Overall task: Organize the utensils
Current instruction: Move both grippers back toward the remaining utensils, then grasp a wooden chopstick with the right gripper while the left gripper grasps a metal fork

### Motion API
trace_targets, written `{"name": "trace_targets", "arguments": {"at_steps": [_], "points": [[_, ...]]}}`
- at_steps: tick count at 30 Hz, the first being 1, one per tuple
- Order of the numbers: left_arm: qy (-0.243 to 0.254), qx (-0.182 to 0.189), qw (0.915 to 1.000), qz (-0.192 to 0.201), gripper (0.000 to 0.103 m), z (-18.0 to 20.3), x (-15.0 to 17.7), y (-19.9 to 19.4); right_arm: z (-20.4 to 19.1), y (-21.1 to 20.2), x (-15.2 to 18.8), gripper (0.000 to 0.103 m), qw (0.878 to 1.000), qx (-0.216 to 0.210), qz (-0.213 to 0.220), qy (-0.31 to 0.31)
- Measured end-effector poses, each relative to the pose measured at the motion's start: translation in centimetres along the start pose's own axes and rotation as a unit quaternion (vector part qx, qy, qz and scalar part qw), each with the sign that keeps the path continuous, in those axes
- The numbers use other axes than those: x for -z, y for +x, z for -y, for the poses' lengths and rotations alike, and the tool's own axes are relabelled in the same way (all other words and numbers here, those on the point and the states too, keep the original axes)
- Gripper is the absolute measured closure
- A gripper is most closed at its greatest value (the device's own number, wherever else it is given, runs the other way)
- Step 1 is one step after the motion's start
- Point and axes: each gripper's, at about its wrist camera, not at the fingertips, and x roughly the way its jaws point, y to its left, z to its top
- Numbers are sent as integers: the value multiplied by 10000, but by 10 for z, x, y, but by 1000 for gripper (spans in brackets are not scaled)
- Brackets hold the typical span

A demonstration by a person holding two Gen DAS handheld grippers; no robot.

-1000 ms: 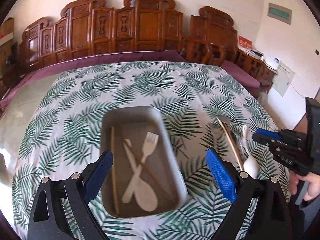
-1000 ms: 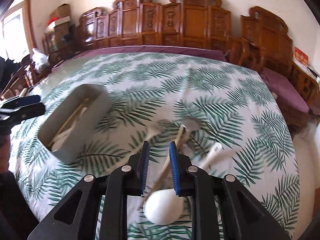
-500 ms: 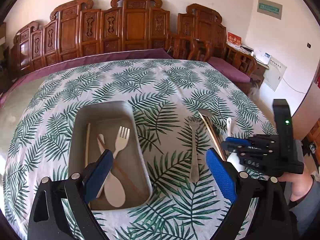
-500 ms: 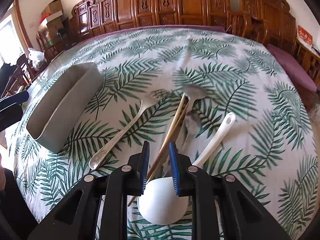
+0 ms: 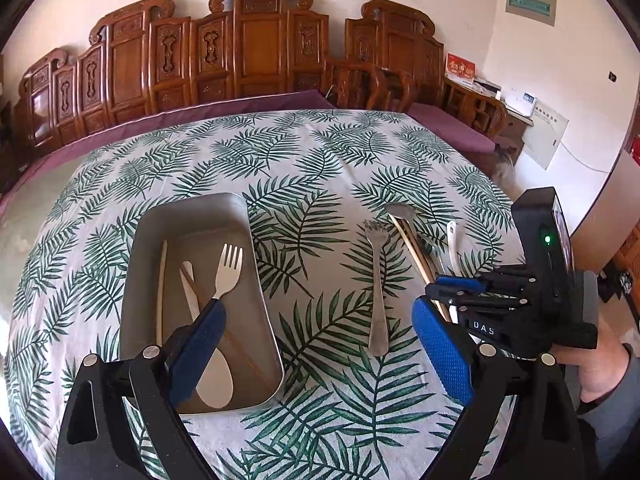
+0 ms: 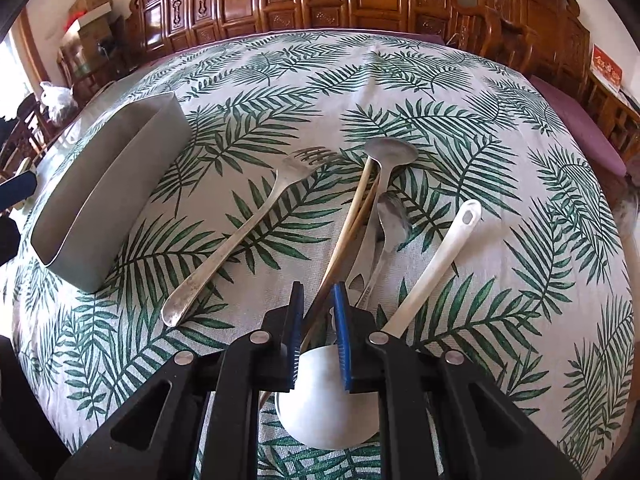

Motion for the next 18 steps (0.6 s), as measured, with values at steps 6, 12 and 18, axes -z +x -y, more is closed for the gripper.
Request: {"name": "trace_targets", "arguments": {"at_steps": [6,12,18], "points": [[90,-52,9999,-20,13,6,2,4,6,-4,2,94,9999,-48,-41,152],[198,-45,9998,-81,13,17,6,9,19,-24,7,96,9990,-239,147,334],[316,-40,9993,-180,13,27,9,20,23,-45,7,97,9980,-408,357,332]]}}
